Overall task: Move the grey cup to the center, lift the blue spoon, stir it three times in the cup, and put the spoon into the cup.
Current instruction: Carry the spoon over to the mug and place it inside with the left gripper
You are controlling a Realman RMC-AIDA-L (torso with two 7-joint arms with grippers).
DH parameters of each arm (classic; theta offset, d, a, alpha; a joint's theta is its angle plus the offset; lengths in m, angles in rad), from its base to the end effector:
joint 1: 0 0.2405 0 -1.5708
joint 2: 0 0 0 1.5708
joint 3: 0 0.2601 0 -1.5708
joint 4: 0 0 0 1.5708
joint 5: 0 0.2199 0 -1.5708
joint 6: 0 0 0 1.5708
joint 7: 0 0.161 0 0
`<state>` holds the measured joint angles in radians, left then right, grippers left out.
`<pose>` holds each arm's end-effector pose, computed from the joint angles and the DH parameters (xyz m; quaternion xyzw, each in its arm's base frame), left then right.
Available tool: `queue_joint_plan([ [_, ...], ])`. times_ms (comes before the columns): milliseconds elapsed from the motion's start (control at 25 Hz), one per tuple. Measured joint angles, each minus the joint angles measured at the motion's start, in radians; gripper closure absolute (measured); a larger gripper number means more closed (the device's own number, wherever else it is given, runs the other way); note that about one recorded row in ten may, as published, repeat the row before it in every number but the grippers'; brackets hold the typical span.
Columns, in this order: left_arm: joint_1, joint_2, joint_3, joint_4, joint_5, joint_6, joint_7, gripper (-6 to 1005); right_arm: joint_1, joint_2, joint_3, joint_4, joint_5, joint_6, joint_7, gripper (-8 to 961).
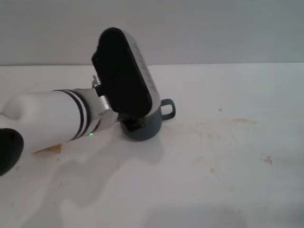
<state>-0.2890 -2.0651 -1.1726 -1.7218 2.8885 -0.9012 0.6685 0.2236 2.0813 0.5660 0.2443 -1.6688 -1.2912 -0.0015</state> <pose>-0.1242 0.3459 -0.0572 -0.9265 0.0357 0.1079 0.3586 0.4059 0.2689 0.0040 -0.5428 0.3157 0.2519 0.7364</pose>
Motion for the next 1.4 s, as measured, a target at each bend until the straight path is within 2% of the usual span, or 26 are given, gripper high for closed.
queue_joint_plan([
  [280, 0.01, -0.001, 0.029, -0.024, 0.0, -0.001, -0.004, 855, -0.003, 0.0, 0.0, -0.004, 0.0, 0.001, 0.0, 954],
  [640, 0.054, 0.004, 0.0, -0.027, 0.001, -0.006, -0.002, 854, -0.004, 0.0, 0.0, -0.007, 0.0, -0.002, 0.0, 954],
  [840, 0.039, 0.005, -0.039, -0.002, 0.001, -0.002, 0.003, 854, 0.0, -0.001, 0.0, -0.007, 0.0, -0.002, 0.0, 954],
  [1160, 0.003, 0.003, -0.047, 0.061, 0.002, 0.027, 0.01, 854, -0.001, -0.001, 0.0, -0.007, 0.0, -0.005, 0.0, 954],
  [1400, 0.026, 0.002, -0.046, 0.066, 0.002, 0.087, 0.011, 853, 0.001, -0.001, 0.0, -0.007, 0.0, -0.005, 0.0, 954],
])
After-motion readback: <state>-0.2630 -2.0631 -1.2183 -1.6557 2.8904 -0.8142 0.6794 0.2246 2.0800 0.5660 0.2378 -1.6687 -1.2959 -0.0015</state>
